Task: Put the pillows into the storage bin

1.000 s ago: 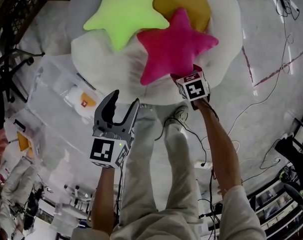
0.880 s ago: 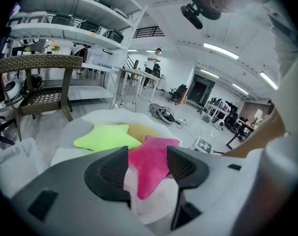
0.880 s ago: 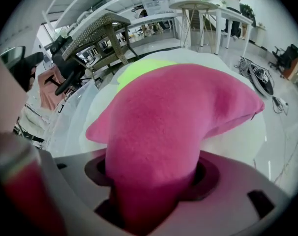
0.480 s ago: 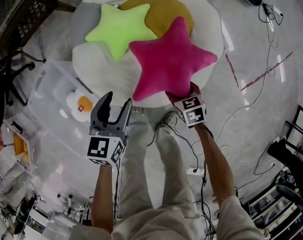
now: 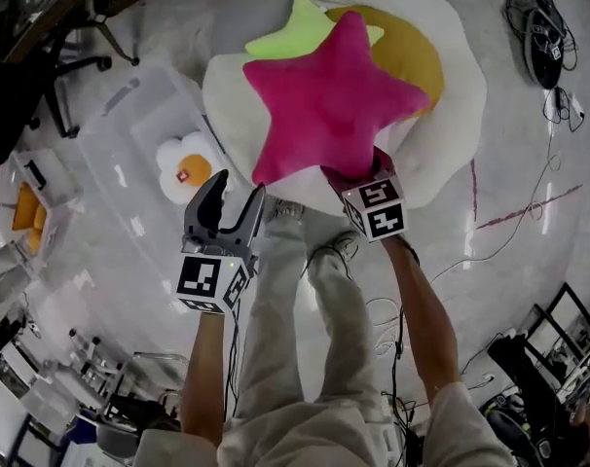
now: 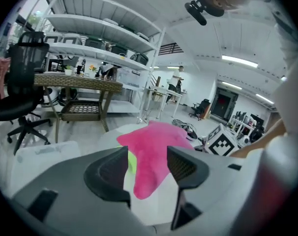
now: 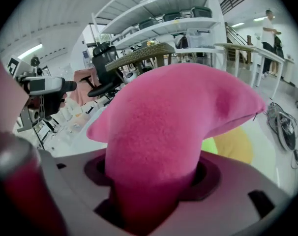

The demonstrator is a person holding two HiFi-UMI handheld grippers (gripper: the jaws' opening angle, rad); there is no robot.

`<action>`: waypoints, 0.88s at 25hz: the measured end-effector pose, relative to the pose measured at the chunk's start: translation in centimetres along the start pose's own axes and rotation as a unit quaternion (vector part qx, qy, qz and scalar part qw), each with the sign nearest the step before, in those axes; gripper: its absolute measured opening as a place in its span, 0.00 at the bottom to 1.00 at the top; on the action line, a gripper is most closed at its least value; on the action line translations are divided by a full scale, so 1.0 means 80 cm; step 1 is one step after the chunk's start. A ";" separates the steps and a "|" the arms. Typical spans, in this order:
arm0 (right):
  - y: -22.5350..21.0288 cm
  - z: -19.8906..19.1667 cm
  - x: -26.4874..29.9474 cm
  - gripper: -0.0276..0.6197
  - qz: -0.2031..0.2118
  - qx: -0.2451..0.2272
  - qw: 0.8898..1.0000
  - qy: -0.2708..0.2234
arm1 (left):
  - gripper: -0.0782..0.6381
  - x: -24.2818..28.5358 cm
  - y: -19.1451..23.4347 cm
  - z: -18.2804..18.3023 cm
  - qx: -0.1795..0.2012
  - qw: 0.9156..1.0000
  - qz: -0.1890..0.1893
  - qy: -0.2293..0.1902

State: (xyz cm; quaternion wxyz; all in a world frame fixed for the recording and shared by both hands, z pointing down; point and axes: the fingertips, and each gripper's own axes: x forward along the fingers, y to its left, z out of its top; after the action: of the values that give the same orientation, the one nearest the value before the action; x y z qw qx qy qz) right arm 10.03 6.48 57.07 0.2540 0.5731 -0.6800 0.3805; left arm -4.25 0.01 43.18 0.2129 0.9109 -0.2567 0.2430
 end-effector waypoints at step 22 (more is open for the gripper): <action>0.441 0.108 0.245 0.57 0.235 -0.211 0.945 0.079 | 0.43 -0.274 0.279 -0.095 -0.144 0.954 0.255 -0.056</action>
State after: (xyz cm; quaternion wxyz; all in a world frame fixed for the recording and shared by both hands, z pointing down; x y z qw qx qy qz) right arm -27.66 -10.14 59.40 0.3256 0.2981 -0.8379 0.3210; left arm -36.00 -5.46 42.96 0.2581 0.7868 -0.5243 0.1985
